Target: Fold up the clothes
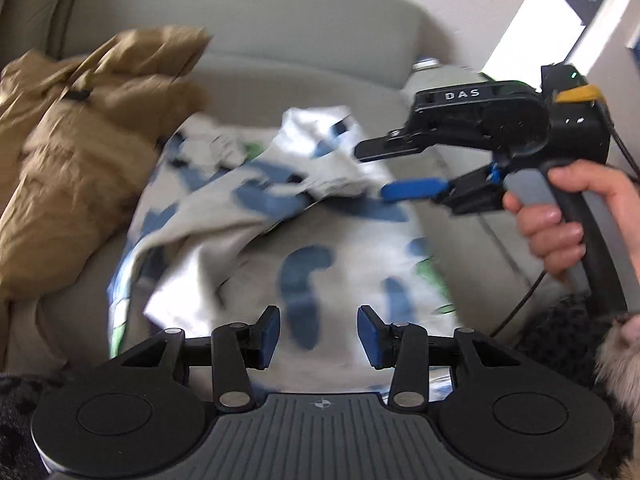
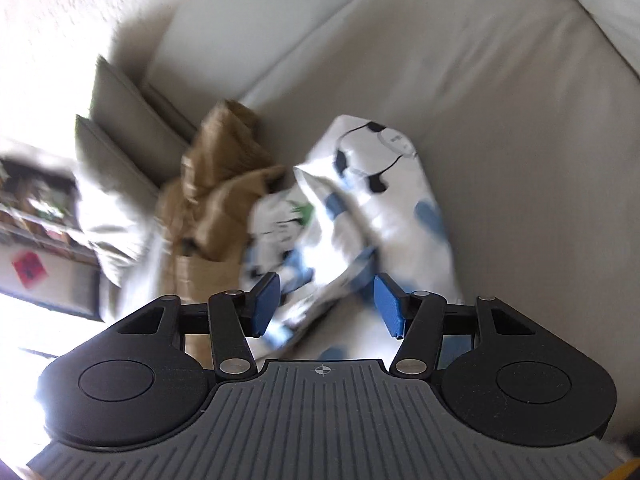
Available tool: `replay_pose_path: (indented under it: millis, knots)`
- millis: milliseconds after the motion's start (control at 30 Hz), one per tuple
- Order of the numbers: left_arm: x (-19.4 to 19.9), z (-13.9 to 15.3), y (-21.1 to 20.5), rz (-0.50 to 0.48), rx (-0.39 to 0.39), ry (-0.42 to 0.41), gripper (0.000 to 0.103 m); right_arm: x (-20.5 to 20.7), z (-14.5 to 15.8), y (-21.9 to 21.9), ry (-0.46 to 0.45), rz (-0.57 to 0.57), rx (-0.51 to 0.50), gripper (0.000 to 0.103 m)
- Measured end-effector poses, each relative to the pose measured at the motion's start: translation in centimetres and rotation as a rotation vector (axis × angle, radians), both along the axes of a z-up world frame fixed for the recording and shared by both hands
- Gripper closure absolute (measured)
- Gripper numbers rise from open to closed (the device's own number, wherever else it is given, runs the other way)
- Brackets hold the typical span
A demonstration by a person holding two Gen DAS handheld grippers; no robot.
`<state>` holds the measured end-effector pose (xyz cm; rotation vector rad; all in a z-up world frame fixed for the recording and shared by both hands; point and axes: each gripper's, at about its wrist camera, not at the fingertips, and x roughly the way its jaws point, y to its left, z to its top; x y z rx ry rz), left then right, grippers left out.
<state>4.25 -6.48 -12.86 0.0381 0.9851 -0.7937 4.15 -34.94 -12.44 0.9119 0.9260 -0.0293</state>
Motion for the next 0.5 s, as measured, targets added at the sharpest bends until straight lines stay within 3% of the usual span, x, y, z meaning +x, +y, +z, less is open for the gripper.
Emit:
replay_pose_path:
  millis: [200,267,300,433,500]
  knots:
    - [0.6,-0.5,0.0,0.005,0.027,-0.002,0.063,4.3,-1.2,1.0,0.045,0.186,-0.123,0.051]
    - [0.6,-0.7,0.0,0.005,0.042,-0.007,0.063,5.6,-1.6,1.8,0.08,0.241,-0.158,0.074]
    - [0.6,-0.8,0.0,0.005,0.049,-0.009,0.063,6.1,-1.7,2.2,0.097,0.268,-0.171,0.096]
    - [1.3,-1.1,-0.1,0.017,0.072,-0.012,0.063,7.9,-0.9,3.8,0.084,0.33,-0.17,0.1]
    - [1.6,-1.1,0.2,0.031,0.072,-0.014,0.063,9.0,-0.4,4.2,0.022,0.318,-0.101,0.101]
